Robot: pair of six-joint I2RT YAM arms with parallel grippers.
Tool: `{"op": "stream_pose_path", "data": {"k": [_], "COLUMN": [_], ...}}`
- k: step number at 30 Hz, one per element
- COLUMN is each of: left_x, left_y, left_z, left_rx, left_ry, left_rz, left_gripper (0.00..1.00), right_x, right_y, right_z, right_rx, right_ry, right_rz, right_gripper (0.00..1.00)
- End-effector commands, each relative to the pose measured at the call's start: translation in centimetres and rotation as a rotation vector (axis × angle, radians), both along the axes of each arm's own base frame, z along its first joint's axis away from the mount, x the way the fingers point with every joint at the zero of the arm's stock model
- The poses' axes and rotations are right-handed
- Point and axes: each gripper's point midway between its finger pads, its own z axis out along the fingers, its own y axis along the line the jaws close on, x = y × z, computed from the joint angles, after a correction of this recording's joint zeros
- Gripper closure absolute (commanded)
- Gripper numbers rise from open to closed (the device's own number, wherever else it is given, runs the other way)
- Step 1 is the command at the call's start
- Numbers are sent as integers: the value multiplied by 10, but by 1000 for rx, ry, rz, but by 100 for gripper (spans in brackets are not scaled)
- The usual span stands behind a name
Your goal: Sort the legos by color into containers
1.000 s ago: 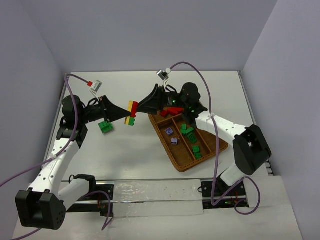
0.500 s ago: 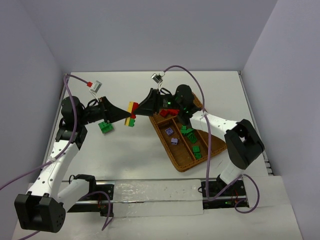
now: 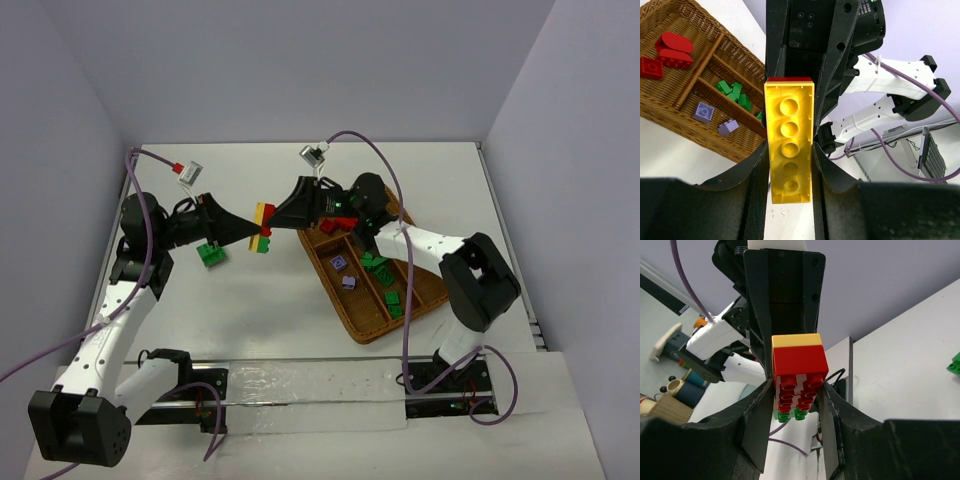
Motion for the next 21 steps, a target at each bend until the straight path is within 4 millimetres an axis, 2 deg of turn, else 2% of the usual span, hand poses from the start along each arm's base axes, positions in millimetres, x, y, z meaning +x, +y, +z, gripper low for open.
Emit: {"op": "stream_pose_path", "data": {"k": [1, 5, 11, 15, 21], "left_x": [-2, 0, 3, 8, 15], "left_y": [0, 1, 4, 7, 11], "left_z": [20, 21, 23, 28, 32], "left_rx": [2, 11, 28, 27, 20], "left_ry": [-71, -76, -78, -84, -76], "left_rz": [0, 16, 47, 92, 148], "left_gripper": [100, 100, 100, 100, 100], "right_x": [-7, 4, 22, 32, 39], "right_y": [-5, -14, -28, -30, -31], "right_z": [23, 9, -11, -28, -37], "right_rx": [95, 78, 27, -37, -91], "right_ry": [-81, -33, 21, 46, 59], "right_rz": [-3, -66, -175, -236, -283], "right_gripper": [95, 100, 100, 100, 100]}}
